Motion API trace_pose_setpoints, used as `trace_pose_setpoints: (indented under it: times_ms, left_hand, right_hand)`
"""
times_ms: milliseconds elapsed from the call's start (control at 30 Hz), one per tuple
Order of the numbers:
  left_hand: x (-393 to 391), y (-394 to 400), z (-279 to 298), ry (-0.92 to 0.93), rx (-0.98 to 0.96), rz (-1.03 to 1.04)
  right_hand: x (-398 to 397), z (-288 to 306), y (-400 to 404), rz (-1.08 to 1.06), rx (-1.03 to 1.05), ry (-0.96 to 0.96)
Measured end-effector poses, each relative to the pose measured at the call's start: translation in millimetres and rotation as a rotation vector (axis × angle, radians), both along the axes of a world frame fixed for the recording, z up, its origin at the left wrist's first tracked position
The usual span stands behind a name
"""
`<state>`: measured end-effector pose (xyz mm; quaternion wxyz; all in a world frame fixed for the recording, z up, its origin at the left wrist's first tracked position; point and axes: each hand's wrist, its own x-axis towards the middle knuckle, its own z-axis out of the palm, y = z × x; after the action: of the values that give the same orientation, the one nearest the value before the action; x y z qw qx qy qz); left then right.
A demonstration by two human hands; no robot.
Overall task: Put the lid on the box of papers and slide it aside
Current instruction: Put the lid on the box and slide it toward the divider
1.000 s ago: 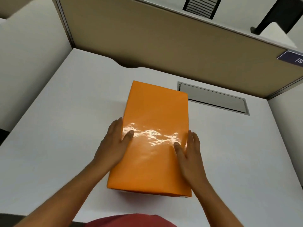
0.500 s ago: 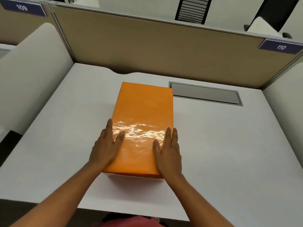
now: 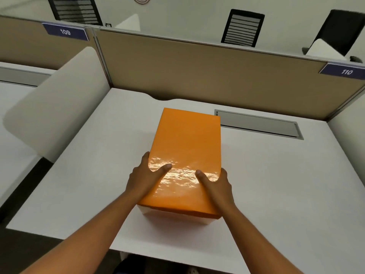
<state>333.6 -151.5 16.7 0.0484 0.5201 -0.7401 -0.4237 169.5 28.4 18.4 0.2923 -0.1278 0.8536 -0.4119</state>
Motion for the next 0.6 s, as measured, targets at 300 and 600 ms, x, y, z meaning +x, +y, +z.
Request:
trace_pose_setpoints:
  times_ms: [300,600]
  left_hand:
    - [48.8,-88.8,9.4,0.039,-0.065,-0.057]
    - [111.1,-245.6,21.9,0.043,-0.120,-0.018]
  right_hand:
    - [58.0,1.0,-80.1,-0.034,-0.029,0.050]
    - [112.7,11.4,-245.7,0.046,-0.087,0.043]
